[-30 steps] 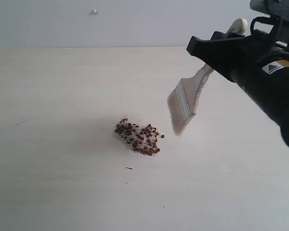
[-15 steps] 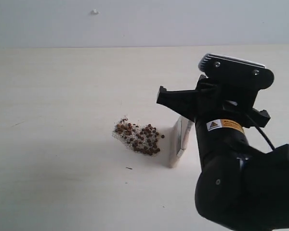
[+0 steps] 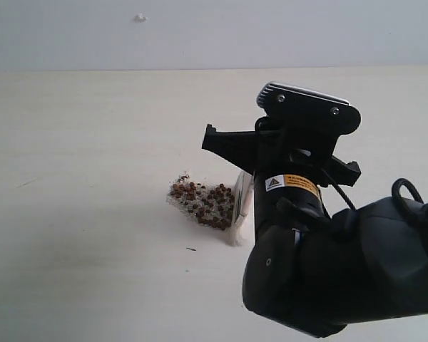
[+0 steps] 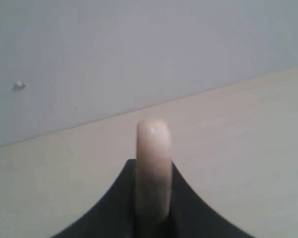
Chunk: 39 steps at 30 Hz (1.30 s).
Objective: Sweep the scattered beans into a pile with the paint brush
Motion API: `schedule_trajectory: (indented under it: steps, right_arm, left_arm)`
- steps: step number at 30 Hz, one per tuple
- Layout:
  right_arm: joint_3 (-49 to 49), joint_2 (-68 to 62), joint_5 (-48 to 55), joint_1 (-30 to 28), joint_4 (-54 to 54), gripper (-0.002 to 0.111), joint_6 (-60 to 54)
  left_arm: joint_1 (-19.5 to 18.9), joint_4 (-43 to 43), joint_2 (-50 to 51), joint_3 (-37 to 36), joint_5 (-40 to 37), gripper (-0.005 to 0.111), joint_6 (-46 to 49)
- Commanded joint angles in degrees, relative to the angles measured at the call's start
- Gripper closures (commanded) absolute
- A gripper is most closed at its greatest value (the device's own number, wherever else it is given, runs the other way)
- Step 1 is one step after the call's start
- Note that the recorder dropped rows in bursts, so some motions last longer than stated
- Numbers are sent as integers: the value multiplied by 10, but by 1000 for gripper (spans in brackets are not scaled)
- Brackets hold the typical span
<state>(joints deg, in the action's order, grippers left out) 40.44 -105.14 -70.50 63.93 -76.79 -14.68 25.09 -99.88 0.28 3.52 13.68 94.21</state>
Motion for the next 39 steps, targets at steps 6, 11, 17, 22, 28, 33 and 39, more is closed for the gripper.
schedule_trajectory:
  steps: [6, 11, 17, 22, 28, 33, 39]
  right_arm:
    - [19, -3, 6, 1, 5, 108, -6]
    - [19, 4, 5, 1, -21, 108, -34]
    - [19, 46, 5, 1, -48, 108, -108]
    - [19, 85, 7, 1, -59, 108, -159]
    - [19, 101, 8, 1, -34, 108, -148]
    - [23, 93, 5, 1, 42, 108, -78]
    - [36, 93, 5, 1, -25, 108, -234]
  left_arm:
    - [-1, -1, -3, -3, -4, 107, 0]
    - [-1, -1, -3, -3, -4, 107, 0]
    - [-1, -1, -3, -3, -4, 107, 0]
    - [-1, -1, -3, -3, -4, 107, 0]
    - [-1, -1, -3, -3, -4, 107, 0]
    - [-1, -1, -3, -3, -4, 107, 0]
    - [-1, -1, -3, -3, -4, 107, 0]
